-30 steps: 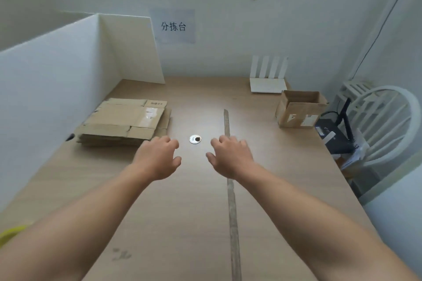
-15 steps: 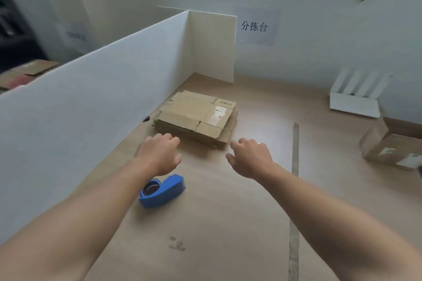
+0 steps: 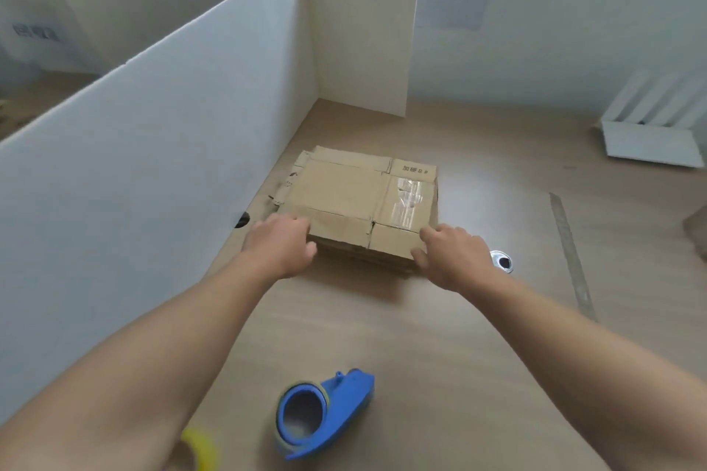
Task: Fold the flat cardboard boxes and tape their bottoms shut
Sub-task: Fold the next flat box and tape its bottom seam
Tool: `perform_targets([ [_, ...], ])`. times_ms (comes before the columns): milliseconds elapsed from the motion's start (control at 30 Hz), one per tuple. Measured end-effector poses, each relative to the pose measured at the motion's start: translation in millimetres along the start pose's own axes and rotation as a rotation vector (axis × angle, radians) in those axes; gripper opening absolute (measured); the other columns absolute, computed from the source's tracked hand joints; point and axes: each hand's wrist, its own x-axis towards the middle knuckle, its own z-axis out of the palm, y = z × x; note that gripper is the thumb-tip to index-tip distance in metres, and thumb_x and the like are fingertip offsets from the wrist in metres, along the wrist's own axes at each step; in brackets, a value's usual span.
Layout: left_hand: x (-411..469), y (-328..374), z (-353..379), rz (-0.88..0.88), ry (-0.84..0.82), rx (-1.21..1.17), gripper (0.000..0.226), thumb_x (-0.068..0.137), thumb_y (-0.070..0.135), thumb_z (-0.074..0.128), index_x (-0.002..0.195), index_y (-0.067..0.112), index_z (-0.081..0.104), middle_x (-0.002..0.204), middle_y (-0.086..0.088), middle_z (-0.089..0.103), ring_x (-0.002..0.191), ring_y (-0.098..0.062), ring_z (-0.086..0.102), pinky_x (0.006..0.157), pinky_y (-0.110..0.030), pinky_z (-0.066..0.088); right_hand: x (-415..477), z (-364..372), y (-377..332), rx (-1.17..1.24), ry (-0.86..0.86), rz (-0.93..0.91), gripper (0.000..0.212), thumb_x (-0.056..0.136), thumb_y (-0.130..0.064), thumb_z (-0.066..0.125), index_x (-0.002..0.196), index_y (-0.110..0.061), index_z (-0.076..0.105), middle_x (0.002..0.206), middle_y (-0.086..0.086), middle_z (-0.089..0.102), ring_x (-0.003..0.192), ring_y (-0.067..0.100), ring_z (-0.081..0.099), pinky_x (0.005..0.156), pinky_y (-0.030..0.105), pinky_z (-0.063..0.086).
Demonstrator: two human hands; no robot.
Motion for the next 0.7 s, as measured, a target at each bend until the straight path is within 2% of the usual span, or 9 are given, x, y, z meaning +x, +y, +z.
perform_targets([
  [67, 35, -14, 7, 0.005, -0.010, -0.037, 0.037, 0.095, 0.037, 0.043, 0.126, 0.020, 0.055, 0.131, -0.001, 0.055, 0.117, -0.025, 0.051, 0.088, -0.037, 0.040, 24, 6, -5, 0.071, -0.038, 0.108, 0.033, 0.099, -0.044, 0.040, 0.117, -0.020, 0.052, 0.114, 0.005, 0.057, 0.103, 0.030, 0.054, 0.075, 0.037, 0.039],
  [133, 64, -26, 15, 0.000, -0.005, -0.080, 0.041, 0.095, 0.036, 0.043, 0.132, 0.021, 0.053, 0.135, -0.001, 0.052, 0.121, -0.025, 0.047, 0.087, -0.036, 0.037, 46, 15, -8, 0.198, -0.051, 0.228, 0.041, 0.099, -0.045, 0.042, 0.130, -0.021, 0.050, 0.126, 0.006, 0.054, 0.114, 0.030, 0.052, 0.084, 0.040, 0.045],
  [200, 90, -36, 24, -0.015, -0.011, -0.110, 0.046, 0.096, 0.037, 0.043, 0.138, 0.021, 0.049, 0.139, -0.002, 0.048, 0.125, -0.027, 0.044, 0.092, -0.038, 0.037, 66, 25, -11, 0.368, -0.038, 0.352, 0.050, 0.098, -0.045, 0.045, 0.142, -0.020, 0.043, 0.138, 0.009, 0.047, 0.126, 0.033, 0.046, 0.096, 0.044, 0.043],
  [300, 117, -47, 40, -0.065, -0.012, -0.185, 0.051, 0.096, 0.040, 0.044, 0.142, 0.020, 0.043, 0.145, -0.004, 0.043, 0.129, -0.029, 0.040, 0.099, -0.041, 0.038, 91, 41, -14, 0.583, 0.009, 0.507, 0.059, 0.098, -0.042, 0.050, 0.149, -0.016, 0.035, 0.144, 0.013, 0.042, 0.132, 0.035, 0.041, 0.102, 0.043, 0.038],
  [467, 135, -49, 63, -0.124, -0.033, -0.366, 0.064, 0.094, 0.050, 0.051, 0.144, 0.013, 0.036, 0.147, -0.010, 0.038, 0.132, -0.033, 0.034, 0.104, -0.045, 0.037, 116, 59, -19, 0.923, 0.139, 0.698, 0.055, 0.095, -0.037, 0.058, 0.144, -0.019, 0.039, 0.132, 0.007, 0.055, 0.115, 0.027, 0.051, 0.085, 0.030, 0.035],
  [600, 126, -42, 65, -0.287, 0.005, -0.607, 0.074, 0.089, 0.053, 0.060, 0.146, 0.011, 0.035, 0.145, -0.017, 0.035, 0.136, -0.037, 0.032, 0.106, -0.046, 0.035, 107, 66, -18, 1.022, 0.232, 0.753, 0.054, 0.096, -0.033, 0.058, 0.144, -0.018, 0.041, 0.137, 0.005, 0.056, 0.122, 0.028, 0.052, 0.092, 0.032, 0.038],
  [700, 107, -33, 63, -0.309, -0.041, -0.660, 0.084, 0.086, 0.058, 0.063, 0.149, 0.011, 0.033, 0.148, -0.020, 0.036, 0.138, -0.039, 0.031, 0.111, -0.045, 0.031, 83, 72, -11, 1.142, 0.280, 0.734, 0.047, 0.095, -0.034, 0.060, 0.138, -0.021, 0.048, 0.128, 0.000, 0.061, 0.111, 0.021, 0.058, 0.091, 0.032, 0.043],
])
